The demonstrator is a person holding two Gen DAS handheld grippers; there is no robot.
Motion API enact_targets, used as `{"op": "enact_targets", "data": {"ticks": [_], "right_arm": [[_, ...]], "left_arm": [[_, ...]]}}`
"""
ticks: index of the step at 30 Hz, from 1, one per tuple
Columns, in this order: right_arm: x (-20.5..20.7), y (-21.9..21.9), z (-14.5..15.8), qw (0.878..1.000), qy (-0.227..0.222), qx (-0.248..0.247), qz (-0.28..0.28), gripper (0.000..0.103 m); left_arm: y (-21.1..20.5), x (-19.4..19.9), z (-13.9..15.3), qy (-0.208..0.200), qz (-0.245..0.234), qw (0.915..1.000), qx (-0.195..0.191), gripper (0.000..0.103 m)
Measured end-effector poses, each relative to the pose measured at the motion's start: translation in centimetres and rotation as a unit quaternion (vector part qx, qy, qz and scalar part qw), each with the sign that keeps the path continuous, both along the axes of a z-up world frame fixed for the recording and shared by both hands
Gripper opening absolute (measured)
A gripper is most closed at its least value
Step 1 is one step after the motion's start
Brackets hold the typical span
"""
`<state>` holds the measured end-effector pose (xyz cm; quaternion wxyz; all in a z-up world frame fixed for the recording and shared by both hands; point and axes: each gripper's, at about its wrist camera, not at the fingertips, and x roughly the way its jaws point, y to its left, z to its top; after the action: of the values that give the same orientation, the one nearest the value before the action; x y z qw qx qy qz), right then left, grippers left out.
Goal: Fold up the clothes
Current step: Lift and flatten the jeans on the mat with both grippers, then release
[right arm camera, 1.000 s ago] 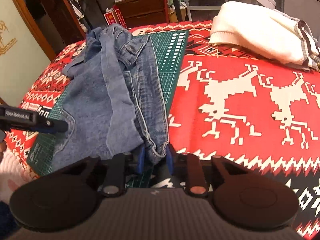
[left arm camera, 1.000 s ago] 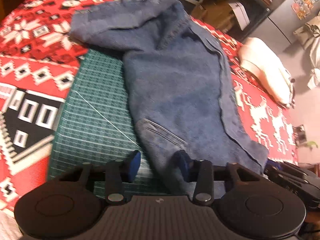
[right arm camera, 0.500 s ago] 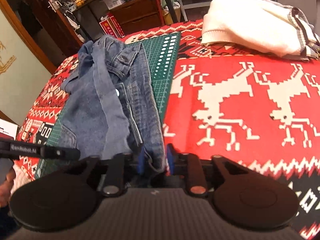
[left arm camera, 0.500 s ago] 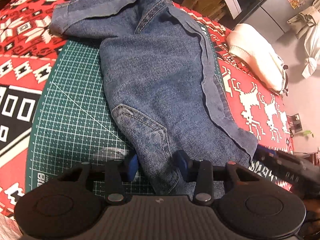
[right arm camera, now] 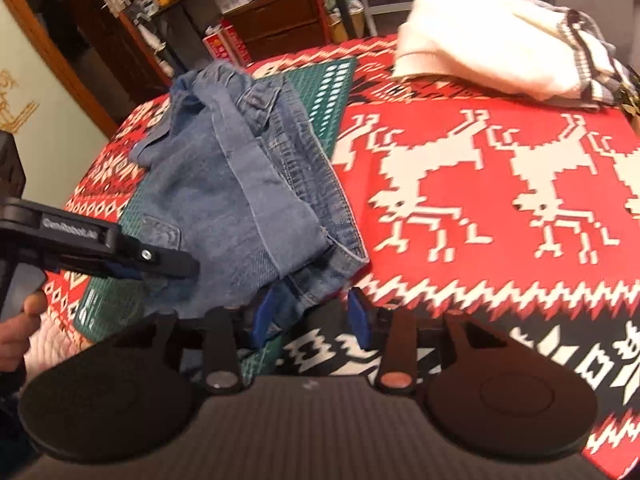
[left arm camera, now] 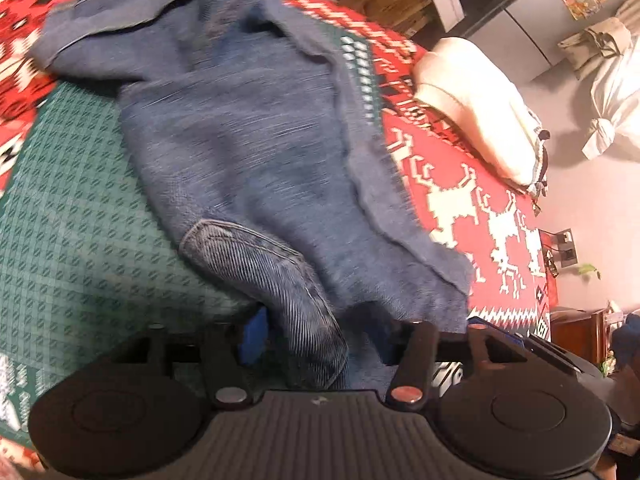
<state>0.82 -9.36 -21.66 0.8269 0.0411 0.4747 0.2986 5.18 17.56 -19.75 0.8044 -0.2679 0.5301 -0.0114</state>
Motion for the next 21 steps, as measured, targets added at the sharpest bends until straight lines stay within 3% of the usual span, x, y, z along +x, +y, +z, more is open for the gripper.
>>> {"op": "enact_targets", "data": {"ticks": [5,9,17,21], "right_arm": [[0.8,-1.6,0.9,0.999,-0.014,0.004,-0.03,0.053],[1.3,-2.8,1.2,0.999,-0.007,0.03,-0.042,0.065],[1.6,-3.1,1.6,0.998,-0.027,0.014,-0.061,0.066],[2.0,-2.8,2.3,0.997,-0.046,0.003,-0.061,0.069]], "left_arm": [[-2.3,2.6,0.3,-0.005,-0.014,0.9998,-0.015,0.056],[-3.7,4.5,0.2,-0.007,-0.015,0.9995,-0.027,0.056],[-5.3,8.1,0.5,-0.006,-0.006,0.997,-0.077,0.056],[-5.7,8.3,0.6,-0.01,-0.014,0.9975,-0.069,0.056]]}}
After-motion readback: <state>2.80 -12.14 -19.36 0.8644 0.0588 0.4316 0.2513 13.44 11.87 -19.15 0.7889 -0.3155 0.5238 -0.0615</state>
